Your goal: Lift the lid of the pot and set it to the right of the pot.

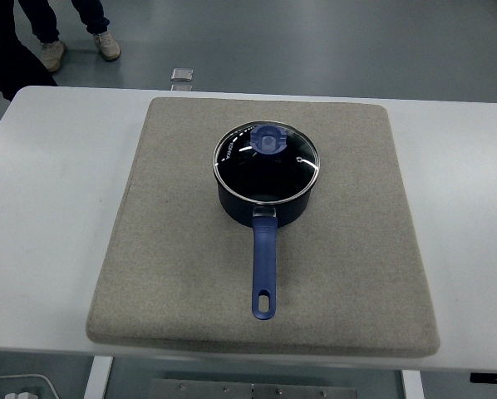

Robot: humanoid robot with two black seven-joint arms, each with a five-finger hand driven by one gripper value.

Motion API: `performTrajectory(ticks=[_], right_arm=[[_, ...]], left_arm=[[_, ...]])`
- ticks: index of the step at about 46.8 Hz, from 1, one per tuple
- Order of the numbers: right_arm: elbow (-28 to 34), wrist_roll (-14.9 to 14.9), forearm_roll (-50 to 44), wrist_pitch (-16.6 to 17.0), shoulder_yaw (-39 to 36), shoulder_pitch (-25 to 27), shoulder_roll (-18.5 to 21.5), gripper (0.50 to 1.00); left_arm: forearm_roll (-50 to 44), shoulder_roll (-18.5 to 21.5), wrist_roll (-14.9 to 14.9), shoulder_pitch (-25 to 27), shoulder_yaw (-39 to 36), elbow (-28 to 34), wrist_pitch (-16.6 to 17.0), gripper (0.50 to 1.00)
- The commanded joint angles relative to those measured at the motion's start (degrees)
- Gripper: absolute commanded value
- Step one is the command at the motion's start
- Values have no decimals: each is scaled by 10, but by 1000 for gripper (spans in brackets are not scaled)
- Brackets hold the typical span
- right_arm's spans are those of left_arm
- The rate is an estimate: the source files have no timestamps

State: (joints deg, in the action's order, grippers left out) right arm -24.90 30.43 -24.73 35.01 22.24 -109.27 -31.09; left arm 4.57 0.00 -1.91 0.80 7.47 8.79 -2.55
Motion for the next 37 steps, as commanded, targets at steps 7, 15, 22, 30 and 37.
performTrajectory(ticks=[7,15,22,30,37], right_arm=[[-58,43,-82,0,-3,-11,2,924],[-131,46,-136,0,-3,-12,-2,926],[-175,46,-187,0,-3,-16,-2,926],[-212,46,-236,0,-6,-14,2,924],[-262,46,-271,0,-7,-7,2,924]], left_arm=[[0,0,0,0,0,0,0,1000],[0,0,1,0,0,0,0,1000],[0,0,0,0,0,0,0,1000],[0,0,1,0,0,0,0,1000],[0,0,0,0,0,0,0,1000]])
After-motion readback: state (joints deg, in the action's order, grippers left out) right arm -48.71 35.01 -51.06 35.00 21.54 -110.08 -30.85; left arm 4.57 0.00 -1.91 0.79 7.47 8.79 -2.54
